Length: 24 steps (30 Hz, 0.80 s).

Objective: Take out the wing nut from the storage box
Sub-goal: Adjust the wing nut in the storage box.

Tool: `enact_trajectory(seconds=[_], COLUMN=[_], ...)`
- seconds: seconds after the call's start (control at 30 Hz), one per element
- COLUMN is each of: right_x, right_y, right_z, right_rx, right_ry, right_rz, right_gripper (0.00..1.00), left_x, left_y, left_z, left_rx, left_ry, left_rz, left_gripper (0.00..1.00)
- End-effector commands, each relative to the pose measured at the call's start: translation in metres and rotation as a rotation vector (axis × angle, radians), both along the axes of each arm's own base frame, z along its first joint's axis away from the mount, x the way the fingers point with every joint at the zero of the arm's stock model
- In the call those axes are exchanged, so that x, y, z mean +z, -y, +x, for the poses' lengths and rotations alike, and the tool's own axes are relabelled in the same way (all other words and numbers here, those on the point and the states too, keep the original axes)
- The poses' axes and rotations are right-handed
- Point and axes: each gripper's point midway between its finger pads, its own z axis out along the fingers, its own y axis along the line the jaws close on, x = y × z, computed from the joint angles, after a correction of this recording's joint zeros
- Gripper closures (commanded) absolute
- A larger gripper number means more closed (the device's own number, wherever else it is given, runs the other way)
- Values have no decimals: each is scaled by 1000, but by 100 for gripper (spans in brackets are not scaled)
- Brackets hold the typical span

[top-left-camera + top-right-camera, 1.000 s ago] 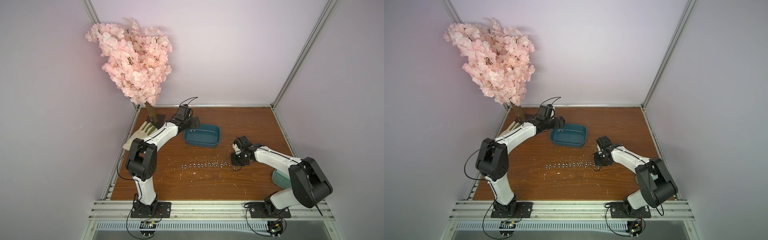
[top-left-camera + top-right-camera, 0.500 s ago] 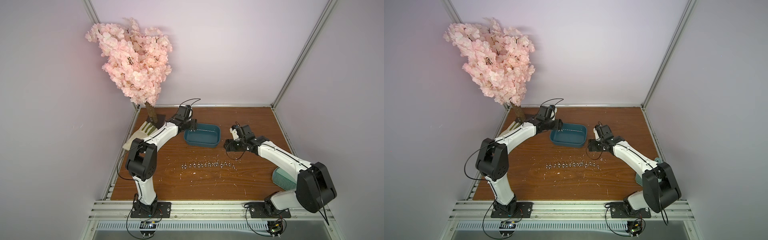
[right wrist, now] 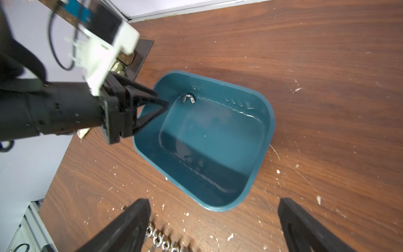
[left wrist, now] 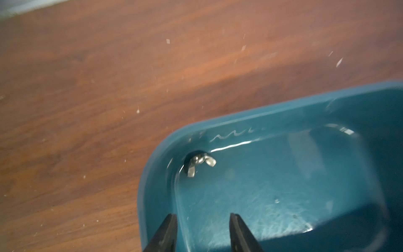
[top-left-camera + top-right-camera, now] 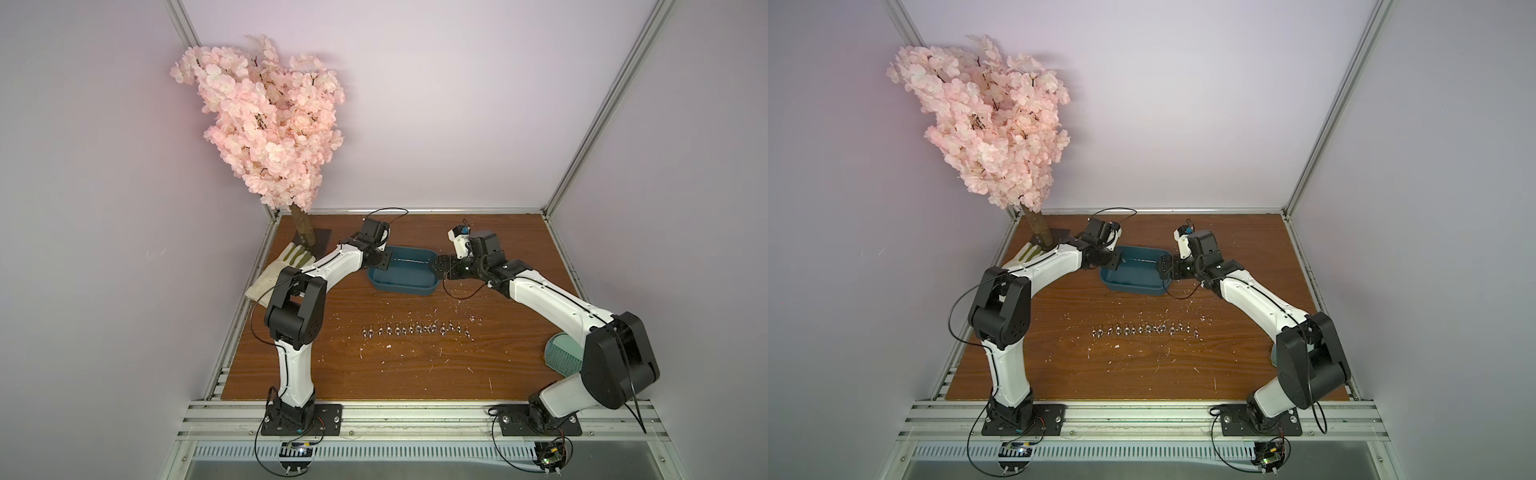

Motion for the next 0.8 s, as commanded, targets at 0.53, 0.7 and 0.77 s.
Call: enact_trajectory(seconds=[0.53, 0.7, 0.77], right_x=[18, 17, 17], right_y=[-12, -13, -14], right_z=[26, 29, 29], right_rx=[20, 19, 20], right_ry=[24, 20, 19], right_rz=[51, 53, 54], right_gripper=[1, 1, 1], left_x=[-35, -46, -47], left_y=[5, 6, 7], left_z=[28, 29, 29], left_rx=[-16, -7, -9], left_ry=[-14, -30, -36], left_rz=[73, 74, 64], left_gripper=[51, 50, 50])
